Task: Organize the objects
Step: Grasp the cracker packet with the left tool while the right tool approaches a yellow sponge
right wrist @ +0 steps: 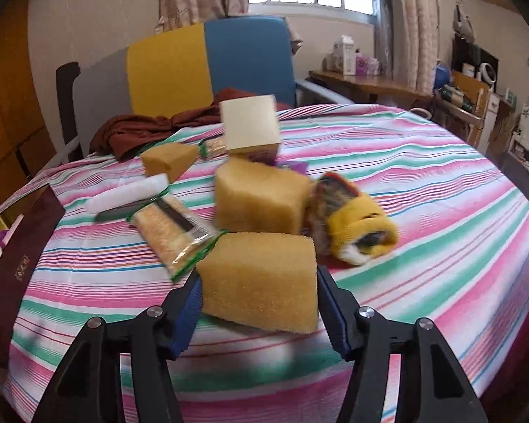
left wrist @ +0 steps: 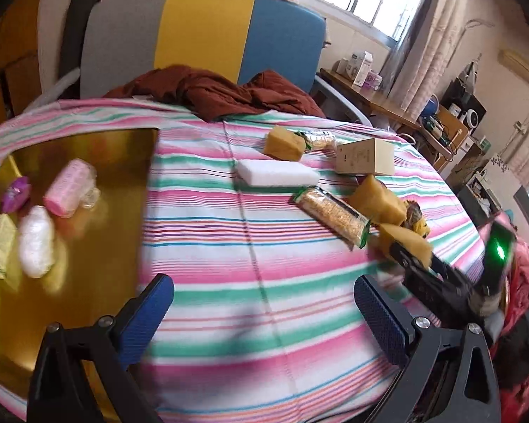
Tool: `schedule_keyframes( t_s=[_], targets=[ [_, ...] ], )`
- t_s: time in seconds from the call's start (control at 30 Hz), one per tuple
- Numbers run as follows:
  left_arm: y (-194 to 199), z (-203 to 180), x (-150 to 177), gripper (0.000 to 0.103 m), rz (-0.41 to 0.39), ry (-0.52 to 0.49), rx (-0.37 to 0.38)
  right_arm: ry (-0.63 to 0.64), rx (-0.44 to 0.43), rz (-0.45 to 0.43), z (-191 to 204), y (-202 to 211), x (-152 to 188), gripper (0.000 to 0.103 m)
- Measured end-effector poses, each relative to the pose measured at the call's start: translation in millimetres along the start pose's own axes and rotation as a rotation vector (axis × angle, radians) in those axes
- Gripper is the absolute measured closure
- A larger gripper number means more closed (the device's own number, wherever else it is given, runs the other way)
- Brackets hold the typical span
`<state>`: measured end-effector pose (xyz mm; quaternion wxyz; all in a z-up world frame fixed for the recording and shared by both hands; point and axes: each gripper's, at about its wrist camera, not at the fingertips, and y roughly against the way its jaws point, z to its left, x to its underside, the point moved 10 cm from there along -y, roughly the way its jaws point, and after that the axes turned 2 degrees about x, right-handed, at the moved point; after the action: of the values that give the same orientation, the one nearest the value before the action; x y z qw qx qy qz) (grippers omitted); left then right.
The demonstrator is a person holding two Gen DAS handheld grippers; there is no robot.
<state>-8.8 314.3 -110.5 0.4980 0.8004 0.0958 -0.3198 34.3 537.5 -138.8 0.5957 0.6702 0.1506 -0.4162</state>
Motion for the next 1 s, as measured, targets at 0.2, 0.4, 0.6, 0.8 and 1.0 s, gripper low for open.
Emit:
schedule_keyframes(
  t_s=[0.2,0.4,0.6,0.8,1.0],
  targets=[
    [-54,-28,-13,0.0,0.096,0.108,0.022,-0.098,-0.02,-0.032,-22,-3,14,0.042],
    [-100,-54,-35,0.0,0.125,0.126,-0.032,-0.084,-0.013,-0.055,-20,-6,15,0.041],
    [-144,-58,-50,0.0,0.166,0.17,-0.102,-0.102,-0.031,-0.072,-18,-7,15,0.041],
    [-168,-64,-51,0.002,0.178,0.01,-0.219,-0.117,-0.045,-0.086,-21,-7,16,0.041],
    [-143,-57,-33,0.022,0.161,-0.126,-0.178,-0.142,-0.068,-0.097,-22,-7,16,0.04]
  ],
)
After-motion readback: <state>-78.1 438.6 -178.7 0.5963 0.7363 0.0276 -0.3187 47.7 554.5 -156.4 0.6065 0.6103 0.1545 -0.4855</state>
